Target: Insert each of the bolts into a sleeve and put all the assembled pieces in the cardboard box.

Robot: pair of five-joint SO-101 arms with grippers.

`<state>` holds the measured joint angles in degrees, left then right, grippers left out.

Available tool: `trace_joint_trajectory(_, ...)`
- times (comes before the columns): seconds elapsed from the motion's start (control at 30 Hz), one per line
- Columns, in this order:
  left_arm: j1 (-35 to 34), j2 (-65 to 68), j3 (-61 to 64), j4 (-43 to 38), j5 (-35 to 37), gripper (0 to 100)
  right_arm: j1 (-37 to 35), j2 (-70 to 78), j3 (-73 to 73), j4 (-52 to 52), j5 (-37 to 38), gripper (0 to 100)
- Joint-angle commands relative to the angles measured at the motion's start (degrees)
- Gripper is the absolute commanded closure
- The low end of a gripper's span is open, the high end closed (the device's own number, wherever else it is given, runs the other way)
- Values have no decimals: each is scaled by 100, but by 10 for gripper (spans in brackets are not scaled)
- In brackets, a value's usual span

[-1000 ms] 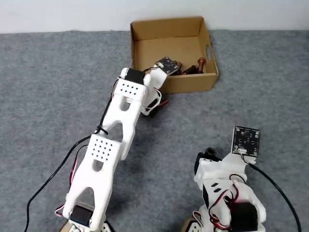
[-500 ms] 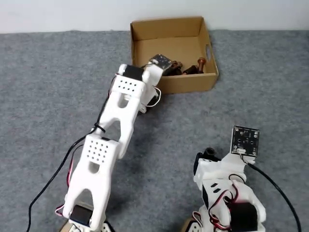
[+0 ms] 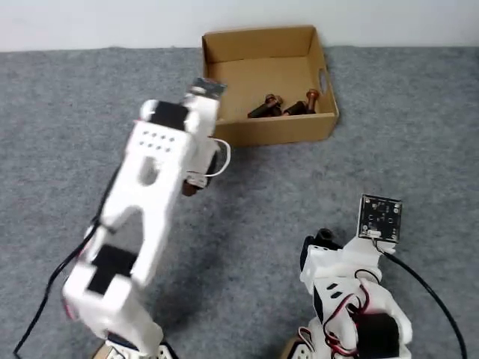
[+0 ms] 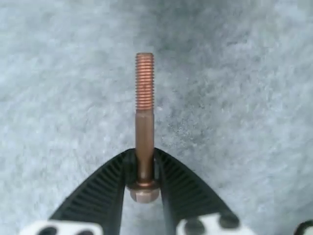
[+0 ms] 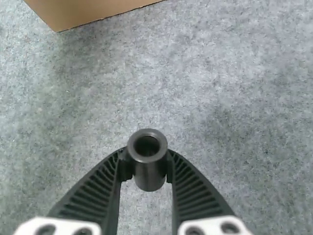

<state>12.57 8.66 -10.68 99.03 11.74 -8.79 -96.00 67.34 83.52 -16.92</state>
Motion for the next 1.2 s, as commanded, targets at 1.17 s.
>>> trace_joint_trajectory(1.17, -905, -2075, 2343, -835, 6505, 701, 22, -22, -26, -110, 62, 991)
